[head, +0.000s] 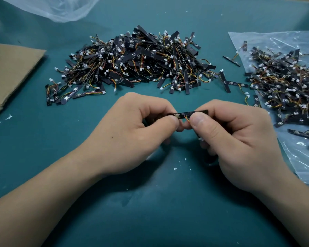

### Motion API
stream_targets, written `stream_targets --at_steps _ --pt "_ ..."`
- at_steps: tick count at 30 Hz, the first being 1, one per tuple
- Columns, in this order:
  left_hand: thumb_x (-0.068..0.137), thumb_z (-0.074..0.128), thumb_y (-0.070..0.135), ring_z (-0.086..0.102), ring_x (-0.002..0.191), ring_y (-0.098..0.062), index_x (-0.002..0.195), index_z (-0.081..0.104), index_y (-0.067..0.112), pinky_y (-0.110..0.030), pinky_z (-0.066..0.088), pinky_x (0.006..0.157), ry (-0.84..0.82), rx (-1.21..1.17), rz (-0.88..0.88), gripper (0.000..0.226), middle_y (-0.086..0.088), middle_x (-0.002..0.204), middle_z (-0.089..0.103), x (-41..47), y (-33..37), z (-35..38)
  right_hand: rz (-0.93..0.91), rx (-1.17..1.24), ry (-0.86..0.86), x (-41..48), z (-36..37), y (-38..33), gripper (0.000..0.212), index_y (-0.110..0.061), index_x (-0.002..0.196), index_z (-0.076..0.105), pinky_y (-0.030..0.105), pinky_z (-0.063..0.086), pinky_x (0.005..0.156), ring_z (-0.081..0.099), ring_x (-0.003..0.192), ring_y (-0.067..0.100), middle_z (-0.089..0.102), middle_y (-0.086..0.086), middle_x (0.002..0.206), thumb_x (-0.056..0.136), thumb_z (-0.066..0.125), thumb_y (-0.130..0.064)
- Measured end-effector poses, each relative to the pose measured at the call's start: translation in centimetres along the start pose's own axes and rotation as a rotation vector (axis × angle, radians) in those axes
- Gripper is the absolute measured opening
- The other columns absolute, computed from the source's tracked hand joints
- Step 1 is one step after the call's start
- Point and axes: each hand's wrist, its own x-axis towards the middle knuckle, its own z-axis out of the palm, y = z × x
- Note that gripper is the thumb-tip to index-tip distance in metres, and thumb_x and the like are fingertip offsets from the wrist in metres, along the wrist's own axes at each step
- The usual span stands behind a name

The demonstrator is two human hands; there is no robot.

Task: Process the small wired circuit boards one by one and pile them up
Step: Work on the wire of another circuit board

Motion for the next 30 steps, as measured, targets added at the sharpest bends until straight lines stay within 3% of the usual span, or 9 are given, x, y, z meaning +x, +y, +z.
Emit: stream_targets --at_steps 3,7,11,16,22,30 --pt "0.085 0.060 0.024 0.046 0.049 -0.023 0.074 0.076 0.019 -0.027 0.034 0.047 -0.005 0.010 -0.007 0.020 -0.009 0.057 0.060 0.06 0.00 0.04 0.038 0.021 -0.082 0.14 -0.10 0.14 0.024 -0.027 0.077 0.066 0.040 0.039 0.045 0.048 0.046 0.021 0.053 0.011 0.058 0.095 0.055 -0.038" --pt "0.084 0.062 0.023 0.041 0.046 -0.008 0.071 0.076 0.020 -0.019 0.032 0.045 -0.005 0.016 -0.014 0.019 -0.010 0.054 0.057 -0.13 0.14 -0.02 0.072 0.006 -0.177 0.17 -0.25 0.36 0.027 -0.019 0.073 0.055 0.043 0.039 0.049 0.047 0.050 0.022 0.052 0.010 0.058 0.093 0.050 -0.037" --pt "0.082 0.061 0.023 0.039 0.045 -0.006 0.070 0.076 0.019 -0.017 0.030 0.044 0.000 0.053 -0.028 0.020 -0.009 0.053 0.057 -0.17 0.25 0.11 0.075 -0.007 -0.189 0.19 -0.18 0.34 0.026 -0.022 0.075 0.059 0.040 0.042 0.051 0.051 0.053 0.021 0.054 0.007 0.060 0.092 0.046 -0.036" --pt "0.083 0.059 0.021 0.048 0.051 -0.025 0.067 0.072 0.025 -0.029 0.035 0.047 -0.017 0.090 -0.010 0.021 -0.008 0.056 0.060 -0.11 0.27 0.12 0.060 -0.048 -0.222 0.19 -0.10 0.29 0.024 -0.021 0.078 0.062 0.044 0.041 0.051 0.050 0.054 0.024 0.055 0.008 0.060 0.090 0.047 -0.036" --pt "0.081 0.062 0.024 0.051 0.054 -0.031 0.066 0.075 0.027 -0.036 0.038 0.045 -0.005 0.069 -0.022 0.020 -0.009 0.056 0.061 -0.08 0.13 0.20 0.084 -0.056 -0.196 0.19 -0.01 0.31 0.025 -0.022 0.077 0.065 0.045 0.040 0.050 0.049 0.053 0.024 0.055 0.008 0.059 0.087 0.047 -0.036" --pt "0.081 0.062 0.021 0.049 0.051 -0.029 0.068 0.076 0.024 -0.031 0.036 0.044 -0.015 0.070 -0.006 0.020 -0.010 0.054 0.061 -0.14 0.15 0.17 0.087 -0.048 -0.199 0.23 -0.04 0.35 0.024 -0.023 0.077 0.066 0.044 0.039 0.050 0.049 0.053 0.025 0.055 0.009 0.059 0.086 0.047 -0.035"
